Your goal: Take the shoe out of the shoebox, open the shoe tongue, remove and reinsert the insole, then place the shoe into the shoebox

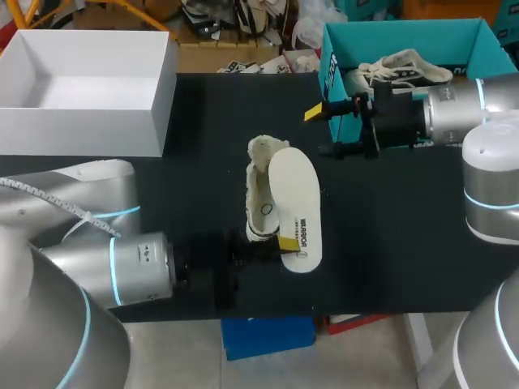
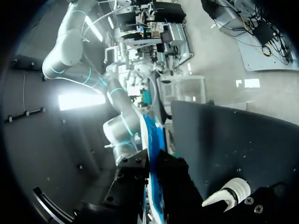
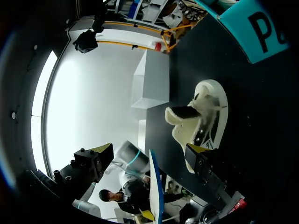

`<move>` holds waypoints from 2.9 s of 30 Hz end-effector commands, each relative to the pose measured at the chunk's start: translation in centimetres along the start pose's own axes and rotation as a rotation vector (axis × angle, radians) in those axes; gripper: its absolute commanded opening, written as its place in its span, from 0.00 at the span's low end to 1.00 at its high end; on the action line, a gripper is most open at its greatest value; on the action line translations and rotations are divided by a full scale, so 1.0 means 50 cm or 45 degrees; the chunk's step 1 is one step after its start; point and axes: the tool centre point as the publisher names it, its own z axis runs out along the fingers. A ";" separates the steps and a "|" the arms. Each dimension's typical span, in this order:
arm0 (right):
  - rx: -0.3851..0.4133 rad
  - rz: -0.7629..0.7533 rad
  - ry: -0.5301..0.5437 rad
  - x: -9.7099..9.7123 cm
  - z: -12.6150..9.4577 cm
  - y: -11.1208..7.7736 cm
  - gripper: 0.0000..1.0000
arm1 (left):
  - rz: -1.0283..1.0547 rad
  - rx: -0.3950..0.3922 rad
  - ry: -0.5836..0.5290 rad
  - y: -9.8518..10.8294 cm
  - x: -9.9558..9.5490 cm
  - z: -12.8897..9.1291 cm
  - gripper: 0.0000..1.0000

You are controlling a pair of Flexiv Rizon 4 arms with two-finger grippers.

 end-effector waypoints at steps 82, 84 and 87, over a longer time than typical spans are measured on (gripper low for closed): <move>0.145 -0.179 0.050 0.024 0.096 -0.099 0.92 | 0.050 0.221 -0.013 0.185 0.006 -0.008 0.00; 0.148 -0.176 0.053 0.022 0.099 -0.100 0.81 | 0.050 0.221 -0.013 0.185 0.006 -0.008 0.00; 0.151 -0.173 0.059 0.022 0.106 -0.099 0.65 | 0.050 0.221 -0.013 0.185 0.006 -0.008 0.00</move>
